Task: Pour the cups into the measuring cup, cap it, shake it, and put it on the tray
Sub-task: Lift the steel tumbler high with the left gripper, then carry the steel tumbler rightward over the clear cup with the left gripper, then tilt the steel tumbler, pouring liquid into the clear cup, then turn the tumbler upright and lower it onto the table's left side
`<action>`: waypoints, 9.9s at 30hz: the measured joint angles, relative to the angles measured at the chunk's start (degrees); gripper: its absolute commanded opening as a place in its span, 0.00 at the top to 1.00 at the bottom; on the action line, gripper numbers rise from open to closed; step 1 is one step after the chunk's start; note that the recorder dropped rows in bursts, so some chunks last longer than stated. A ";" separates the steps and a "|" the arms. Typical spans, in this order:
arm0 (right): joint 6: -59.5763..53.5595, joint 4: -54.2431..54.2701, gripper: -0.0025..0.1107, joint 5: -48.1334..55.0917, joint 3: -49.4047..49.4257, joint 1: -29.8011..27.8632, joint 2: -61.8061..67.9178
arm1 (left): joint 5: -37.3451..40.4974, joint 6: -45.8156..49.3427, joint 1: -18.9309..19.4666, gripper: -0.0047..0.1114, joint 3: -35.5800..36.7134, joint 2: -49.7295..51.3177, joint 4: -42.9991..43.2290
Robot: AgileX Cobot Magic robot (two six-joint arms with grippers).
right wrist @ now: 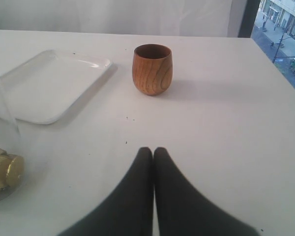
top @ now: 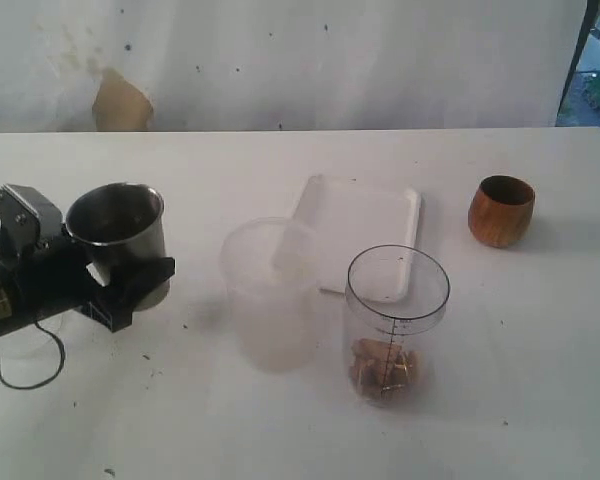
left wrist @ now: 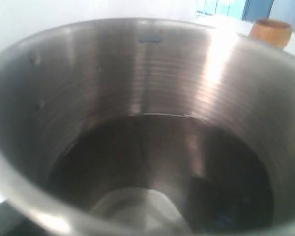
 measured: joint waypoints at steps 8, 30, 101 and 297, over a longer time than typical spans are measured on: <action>0.00 0.00 0.98 0.00 0.00 0.00 0.00 | 0.03 -14.97 -1.03 0.96 -11.02 -2.60 2.68; 0.00 -0.10 0.98 0.00 0.00 0.00 0.00 | 19.61 -24.70 -20.41 0.96 -43.25 3.25 6.61; 0.00 -0.10 0.98 0.00 0.00 0.00 0.00 | 21.04 -14.94 -29.12 0.96 -50.78 8.24 30.47; 0.69 -0.10 0.98 0.00 0.00 0.00 0.00 | 18.38 12.91 -29.12 0.96 -50.78 8.09 32.84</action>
